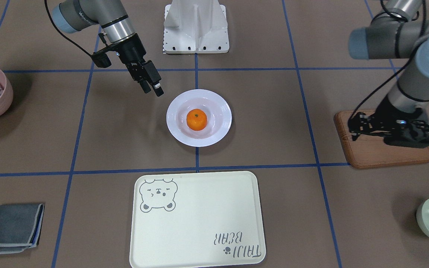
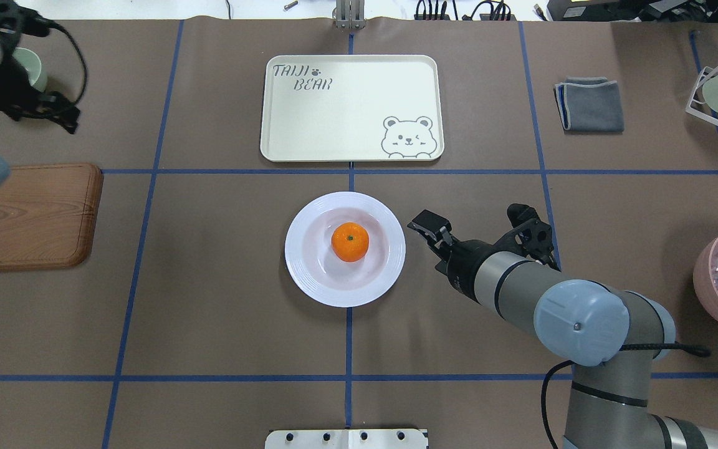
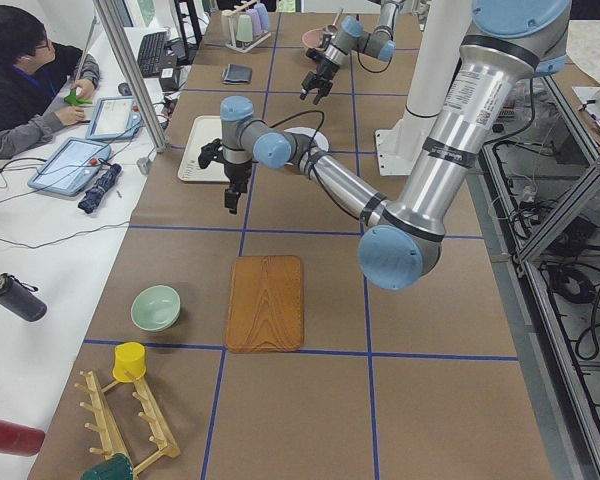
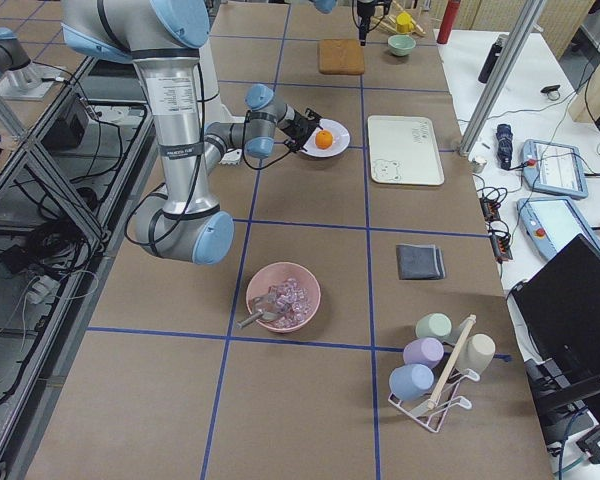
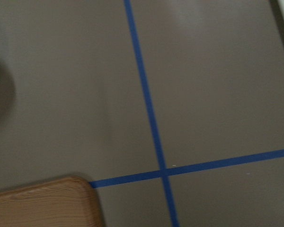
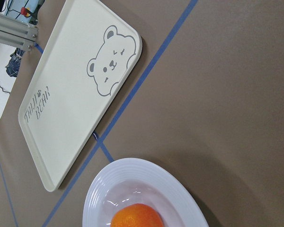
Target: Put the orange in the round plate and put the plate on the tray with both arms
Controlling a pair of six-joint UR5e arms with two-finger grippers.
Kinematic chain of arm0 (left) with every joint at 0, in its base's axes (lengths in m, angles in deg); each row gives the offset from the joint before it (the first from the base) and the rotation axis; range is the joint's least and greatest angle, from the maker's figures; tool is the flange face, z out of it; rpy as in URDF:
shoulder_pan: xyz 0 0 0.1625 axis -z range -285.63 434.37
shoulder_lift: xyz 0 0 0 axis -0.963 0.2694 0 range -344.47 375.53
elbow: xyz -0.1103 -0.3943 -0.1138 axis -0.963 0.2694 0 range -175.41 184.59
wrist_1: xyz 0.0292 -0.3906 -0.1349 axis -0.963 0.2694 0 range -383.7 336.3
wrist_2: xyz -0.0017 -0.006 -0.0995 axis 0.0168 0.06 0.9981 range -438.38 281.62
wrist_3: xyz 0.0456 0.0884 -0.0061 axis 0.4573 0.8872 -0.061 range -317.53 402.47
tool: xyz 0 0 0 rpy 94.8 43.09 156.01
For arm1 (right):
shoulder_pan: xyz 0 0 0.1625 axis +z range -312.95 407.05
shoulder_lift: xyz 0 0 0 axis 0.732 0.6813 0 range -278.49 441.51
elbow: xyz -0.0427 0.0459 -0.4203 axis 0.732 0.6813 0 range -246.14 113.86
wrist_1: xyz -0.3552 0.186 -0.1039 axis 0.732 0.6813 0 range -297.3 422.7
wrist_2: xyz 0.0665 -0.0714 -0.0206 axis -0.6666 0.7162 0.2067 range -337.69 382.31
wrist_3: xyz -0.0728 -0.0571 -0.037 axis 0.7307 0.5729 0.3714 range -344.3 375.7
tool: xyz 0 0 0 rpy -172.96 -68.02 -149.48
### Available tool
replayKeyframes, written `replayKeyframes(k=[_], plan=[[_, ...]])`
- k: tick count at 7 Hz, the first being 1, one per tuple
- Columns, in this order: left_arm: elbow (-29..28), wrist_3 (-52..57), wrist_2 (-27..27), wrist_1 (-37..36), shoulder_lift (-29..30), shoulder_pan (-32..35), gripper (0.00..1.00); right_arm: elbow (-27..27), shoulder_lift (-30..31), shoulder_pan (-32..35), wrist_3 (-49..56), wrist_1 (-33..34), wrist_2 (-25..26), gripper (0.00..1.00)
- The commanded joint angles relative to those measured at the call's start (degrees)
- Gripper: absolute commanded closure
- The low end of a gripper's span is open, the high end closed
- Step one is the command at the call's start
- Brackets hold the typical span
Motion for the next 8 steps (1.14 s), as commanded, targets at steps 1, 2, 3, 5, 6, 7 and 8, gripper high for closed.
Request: replayKeyframes(k=[1, 2, 3, 5, 6, 7, 8], plan=[[-5.9, 23.6, 6.2, 0.7, -5.8, 15.0, 0.02, 0.6, -1.3, -1.1, -0.6, 0.0, 1.4, 0.03], [-10.9, 34.6, 10.4, 0.6, -6.8, 21.7, 0.02, 1.6, -1.3, -1.9, -0.7, -0.1, 3.0, 0.03], [-13.1, 38.5, 10.3, 0.5, -6.9, 25.2, 0.02, 2.4, -1.8, -2.7, -1.7, -0.2, 3.7, 0.05], [-15.7, 38.6, 10.9, -0.1, -10.1, 28.5, 0.02, 6.9, -5.2, -3.6, -3.8, -0.2, 3.9, 0.12], [-15.5, 38.6, 12.9, 0.4, -11.5, 28.8, 0.02, 7.9, -5.6, -4.0, -5.0, -0.1, 4.0, 0.15], [-15.5, 38.6, 13.1, 0.4, -11.6, 29.2, 0.02, 8.8, -5.8, -4.3, -5.0, -0.1, 3.9, 0.17], [-15.4, 38.6, 13.1, 0.4, -11.5, 29.3, 0.02, 11.8, -7.3, -4.4, -4.5, 0.0, 3.8, 0.17]])
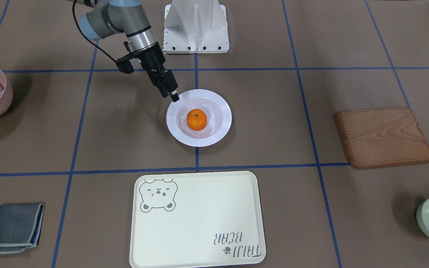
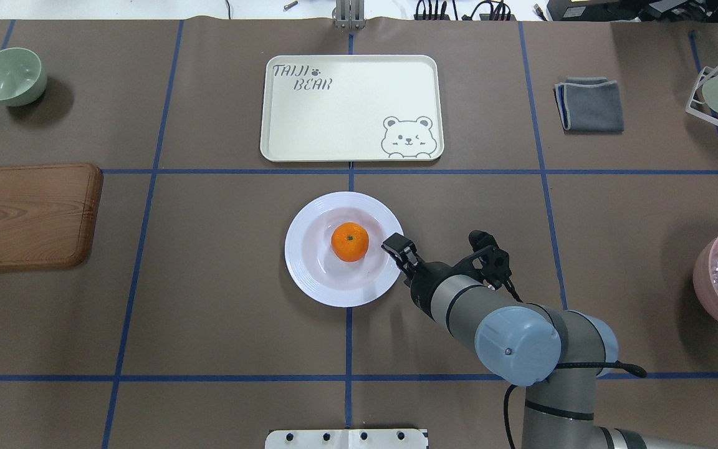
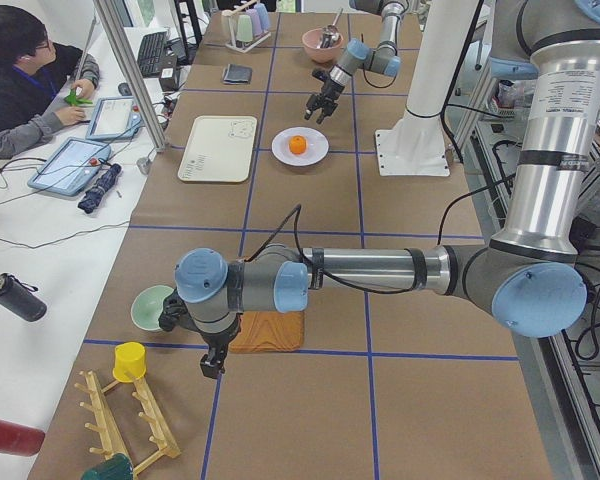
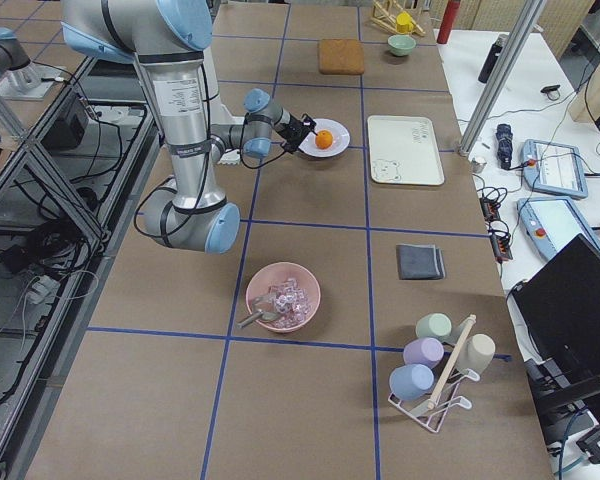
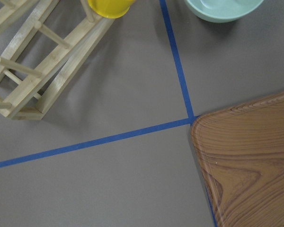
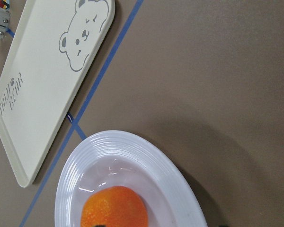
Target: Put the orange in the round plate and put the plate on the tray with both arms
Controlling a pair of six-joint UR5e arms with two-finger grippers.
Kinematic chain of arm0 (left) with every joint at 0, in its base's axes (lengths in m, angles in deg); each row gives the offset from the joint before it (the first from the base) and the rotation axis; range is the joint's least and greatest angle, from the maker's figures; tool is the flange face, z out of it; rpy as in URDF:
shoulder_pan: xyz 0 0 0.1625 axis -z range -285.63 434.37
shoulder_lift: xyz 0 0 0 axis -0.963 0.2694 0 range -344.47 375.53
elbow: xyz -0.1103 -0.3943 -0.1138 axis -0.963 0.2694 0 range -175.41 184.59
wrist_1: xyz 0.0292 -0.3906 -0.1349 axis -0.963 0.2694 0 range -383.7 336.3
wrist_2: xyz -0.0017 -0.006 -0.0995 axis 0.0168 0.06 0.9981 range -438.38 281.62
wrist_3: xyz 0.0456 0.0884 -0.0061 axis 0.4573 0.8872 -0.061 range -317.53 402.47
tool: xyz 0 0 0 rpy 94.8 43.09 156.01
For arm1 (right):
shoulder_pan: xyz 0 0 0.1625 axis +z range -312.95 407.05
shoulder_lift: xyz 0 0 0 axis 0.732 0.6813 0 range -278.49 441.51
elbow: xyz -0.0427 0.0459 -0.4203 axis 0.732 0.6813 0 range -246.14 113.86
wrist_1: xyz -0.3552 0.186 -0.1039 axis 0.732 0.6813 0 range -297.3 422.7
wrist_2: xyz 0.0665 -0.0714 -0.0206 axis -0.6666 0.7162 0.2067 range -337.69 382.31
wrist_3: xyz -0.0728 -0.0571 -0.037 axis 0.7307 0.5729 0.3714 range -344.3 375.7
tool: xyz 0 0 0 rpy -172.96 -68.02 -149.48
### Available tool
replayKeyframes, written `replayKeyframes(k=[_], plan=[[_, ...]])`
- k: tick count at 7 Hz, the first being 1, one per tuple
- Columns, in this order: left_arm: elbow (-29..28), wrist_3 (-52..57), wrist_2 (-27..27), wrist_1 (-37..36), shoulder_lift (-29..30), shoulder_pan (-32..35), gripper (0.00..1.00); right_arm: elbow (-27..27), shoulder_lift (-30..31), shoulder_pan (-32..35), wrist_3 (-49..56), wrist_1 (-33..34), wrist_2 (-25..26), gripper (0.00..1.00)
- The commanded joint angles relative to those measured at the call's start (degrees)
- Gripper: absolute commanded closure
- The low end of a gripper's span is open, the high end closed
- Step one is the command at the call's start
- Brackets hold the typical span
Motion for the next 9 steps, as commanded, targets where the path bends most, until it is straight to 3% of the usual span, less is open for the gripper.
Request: replayKeyframes(k=[1, 3, 5, 6, 7, 8, 9], plan=[[0.0, 0.0, 0.3, 0.0, -0.3, 0.3, 0.02, 4.5, -2.3, -0.2, 0.3, 0.1, -0.1, 0.17], [0.1, 0.0, 0.3, 0.1, -0.3, 0.3, 0.02, 7.0, -4.3, -0.3, 0.2, 0.2, -0.1, 0.19], [0.1, 0.0, 0.3, 0.2, -0.3, 0.3, 0.02, 8.7, -5.1, -0.3, -0.4, 0.1, 0.1, 0.34], [0.0, 0.0, 0.3, 0.2, -0.3, 0.3, 0.02, 8.7, -5.2, -0.3, -1.1, 0.0, 0.1, 0.74], [0.0, 0.0, 0.3, 0.3, -0.4, 0.3, 0.02, 8.1, -5.2, -0.2, -1.2, -0.1, 0.2, 1.00], [0.0, 0.0, 0.3, 0.3, -0.4, 0.3, 0.02, 8.0, -4.9, -0.2, -1.3, -1.1, 2.0, 1.00], [0.2, 0.0, 0.3, 0.4, -0.6, 0.3, 0.02, 8.1, -3.8, -0.1, -1.3, -6.3, 2.8, 1.00]])
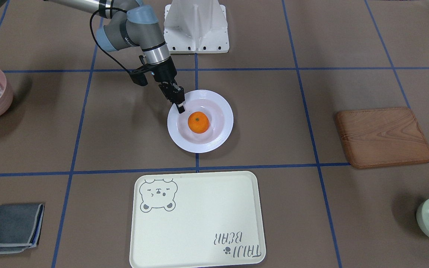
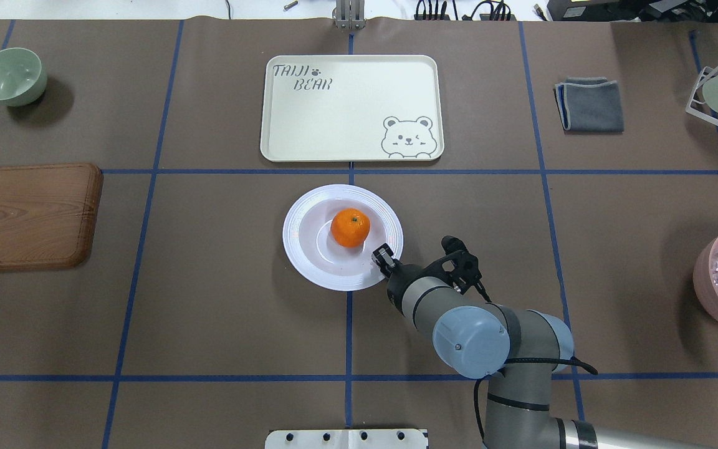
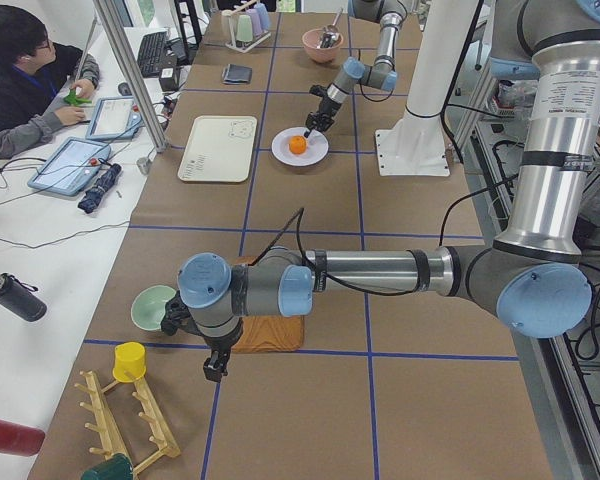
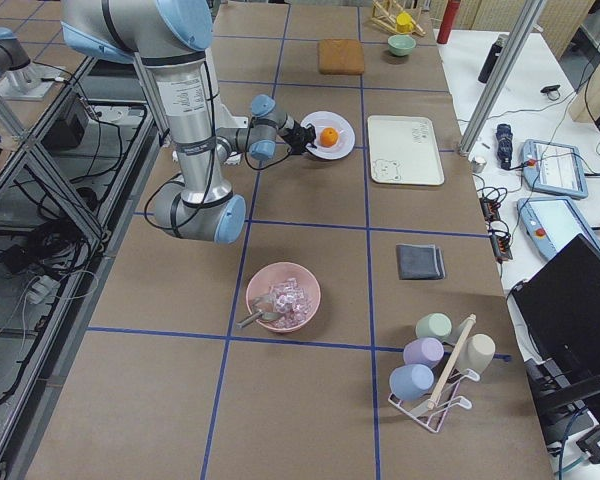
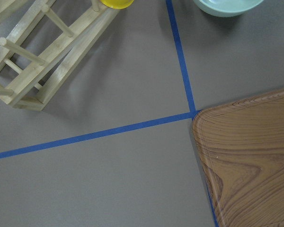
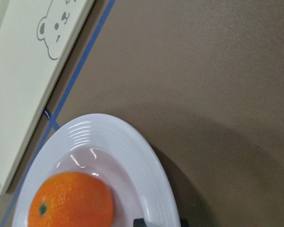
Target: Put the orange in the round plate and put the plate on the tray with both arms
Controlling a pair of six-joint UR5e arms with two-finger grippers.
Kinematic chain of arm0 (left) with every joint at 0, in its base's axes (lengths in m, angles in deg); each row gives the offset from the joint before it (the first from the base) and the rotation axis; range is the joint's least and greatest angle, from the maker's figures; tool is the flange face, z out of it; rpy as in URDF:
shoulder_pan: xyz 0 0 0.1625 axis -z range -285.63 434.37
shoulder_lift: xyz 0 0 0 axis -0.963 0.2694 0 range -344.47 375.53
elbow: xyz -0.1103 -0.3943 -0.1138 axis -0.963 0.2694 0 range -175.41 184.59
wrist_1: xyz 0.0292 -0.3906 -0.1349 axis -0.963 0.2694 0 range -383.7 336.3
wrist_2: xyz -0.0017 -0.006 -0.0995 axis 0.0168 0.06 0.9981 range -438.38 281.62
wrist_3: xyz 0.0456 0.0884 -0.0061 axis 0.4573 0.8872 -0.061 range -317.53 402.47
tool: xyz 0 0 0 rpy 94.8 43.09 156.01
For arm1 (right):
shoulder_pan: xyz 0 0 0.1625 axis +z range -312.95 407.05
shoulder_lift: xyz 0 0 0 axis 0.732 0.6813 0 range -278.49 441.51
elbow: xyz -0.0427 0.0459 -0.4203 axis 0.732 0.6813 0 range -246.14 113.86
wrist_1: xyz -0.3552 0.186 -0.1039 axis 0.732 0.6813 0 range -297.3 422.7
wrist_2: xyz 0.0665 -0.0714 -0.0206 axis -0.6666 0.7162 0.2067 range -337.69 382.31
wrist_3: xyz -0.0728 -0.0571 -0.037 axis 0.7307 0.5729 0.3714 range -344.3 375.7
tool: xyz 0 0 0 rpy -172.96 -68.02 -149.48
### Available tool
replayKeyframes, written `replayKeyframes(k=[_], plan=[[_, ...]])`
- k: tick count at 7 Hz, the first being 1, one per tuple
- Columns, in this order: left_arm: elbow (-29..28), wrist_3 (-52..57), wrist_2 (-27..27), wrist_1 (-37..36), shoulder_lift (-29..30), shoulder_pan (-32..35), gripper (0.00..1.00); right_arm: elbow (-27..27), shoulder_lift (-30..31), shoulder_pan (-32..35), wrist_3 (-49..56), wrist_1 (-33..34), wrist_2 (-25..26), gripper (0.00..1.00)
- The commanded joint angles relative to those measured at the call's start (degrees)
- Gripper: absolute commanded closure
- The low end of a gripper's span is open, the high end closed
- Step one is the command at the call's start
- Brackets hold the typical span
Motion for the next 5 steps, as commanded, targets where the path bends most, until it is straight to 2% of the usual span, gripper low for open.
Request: replayKeyframes(k=[1, 4, 5], plan=[[0.7, -0.1, 0.0, 0.1, -0.5, 0.0, 0.02, 0.1, 1.3, 0.1, -0.1, -5.3, 2.6, 1.00], [0.8, -0.2, 0.0, 0.1, -0.6, 0.0, 0.02, -0.1, 1.0, 0.1, 0.2, -6.5, 10.0, 1.00], [0.9, -0.2, 0.0, 0.1, -0.6, 0.0, 0.02, -0.1, 1.0, 0.1, 0.6, -9.9, 13.5, 1.00]])
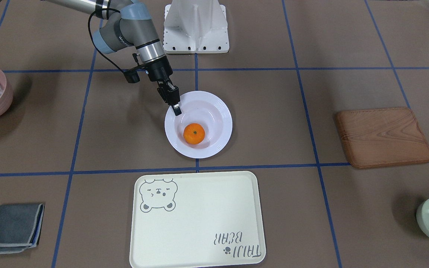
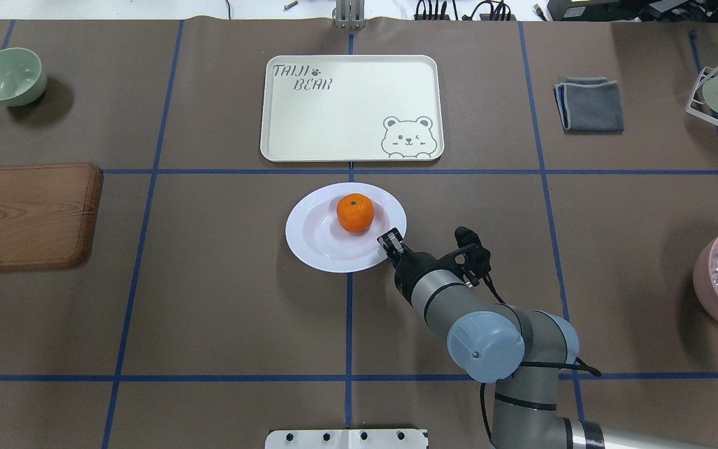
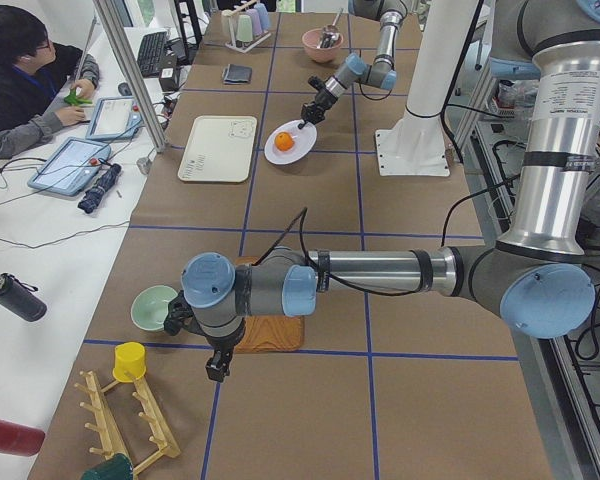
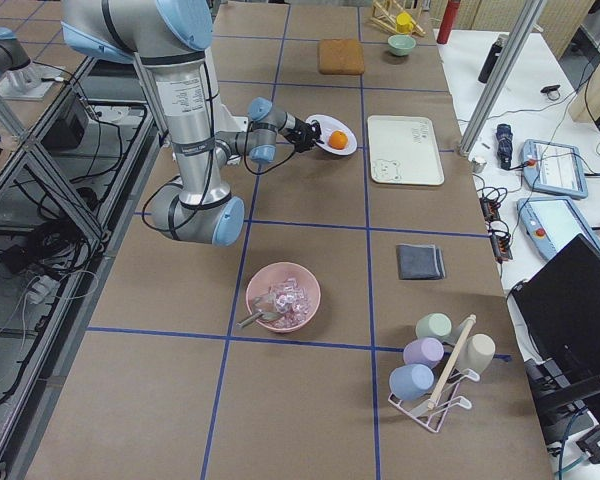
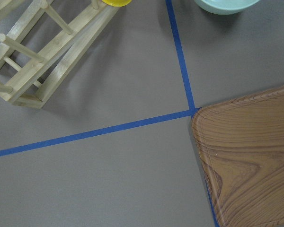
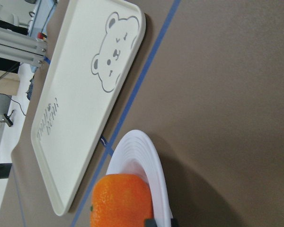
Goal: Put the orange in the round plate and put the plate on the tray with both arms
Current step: 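Slide the plate with the orange farther away onto the cream bear tray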
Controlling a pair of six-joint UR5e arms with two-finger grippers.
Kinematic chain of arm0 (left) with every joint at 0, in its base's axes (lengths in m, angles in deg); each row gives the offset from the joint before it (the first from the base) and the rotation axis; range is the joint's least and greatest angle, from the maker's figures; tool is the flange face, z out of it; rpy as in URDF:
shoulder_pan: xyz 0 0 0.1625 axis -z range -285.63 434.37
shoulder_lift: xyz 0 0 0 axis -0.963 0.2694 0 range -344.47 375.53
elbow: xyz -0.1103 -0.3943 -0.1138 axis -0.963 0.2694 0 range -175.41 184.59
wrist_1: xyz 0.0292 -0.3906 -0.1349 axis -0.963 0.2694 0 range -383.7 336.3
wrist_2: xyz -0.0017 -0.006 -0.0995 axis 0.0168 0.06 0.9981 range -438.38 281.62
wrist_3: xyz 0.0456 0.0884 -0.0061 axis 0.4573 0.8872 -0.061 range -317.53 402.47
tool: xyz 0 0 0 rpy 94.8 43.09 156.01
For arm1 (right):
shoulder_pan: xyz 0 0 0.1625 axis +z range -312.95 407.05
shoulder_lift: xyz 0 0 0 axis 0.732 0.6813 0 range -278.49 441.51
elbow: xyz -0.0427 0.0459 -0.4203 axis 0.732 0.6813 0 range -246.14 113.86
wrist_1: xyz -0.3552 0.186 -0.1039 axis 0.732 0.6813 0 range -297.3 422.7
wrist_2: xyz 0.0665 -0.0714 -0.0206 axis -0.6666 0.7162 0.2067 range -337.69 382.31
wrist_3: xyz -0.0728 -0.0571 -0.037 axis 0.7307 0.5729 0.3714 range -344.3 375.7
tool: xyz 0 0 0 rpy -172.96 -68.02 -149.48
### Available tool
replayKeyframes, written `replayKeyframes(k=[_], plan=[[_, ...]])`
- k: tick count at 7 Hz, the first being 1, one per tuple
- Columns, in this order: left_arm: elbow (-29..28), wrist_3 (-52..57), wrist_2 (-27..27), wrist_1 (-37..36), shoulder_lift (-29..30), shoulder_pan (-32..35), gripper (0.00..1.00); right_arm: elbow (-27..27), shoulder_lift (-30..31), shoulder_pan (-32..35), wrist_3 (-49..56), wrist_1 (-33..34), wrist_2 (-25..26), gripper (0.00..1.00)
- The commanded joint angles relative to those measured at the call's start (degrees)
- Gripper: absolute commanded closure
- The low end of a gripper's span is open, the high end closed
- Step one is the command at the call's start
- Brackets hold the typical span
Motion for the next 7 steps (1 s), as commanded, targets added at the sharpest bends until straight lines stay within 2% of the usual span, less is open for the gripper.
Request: replayKeyframes(k=[1, 3, 5, 6, 7], plan=[[0.4, -0.4, -0.1, 0.0, -0.4, 0.0, 0.02, 0.0, 0.0, 0.0, 0.6, -3.6, 7.5, 1.00], [3.3, -0.7, 0.0, -0.2, -2.5, 0.0, 0.02, 0.6, -0.1, -0.1, 0.5, -3.7, 12.8, 1.00], [6.2, -5.0, 0.3, 0.1, -5.3, -0.1, 0.02, 1.9, -2.3, 3.7, -0.4, -3.4, 13.5, 1.00], [9.5, -6.4, 1.7, 0.3, -8.2, -0.1, 0.02, 5.2, -4.8, 6.0, -1.3, -3.1, 13.0, 1.00], [12.2, -8.0, 1.7, 0.3, -9.8, -0.1, 0.02, 11.6, -9.5, 8.8, -2.5, -3.0, 11.7, 1.00]])
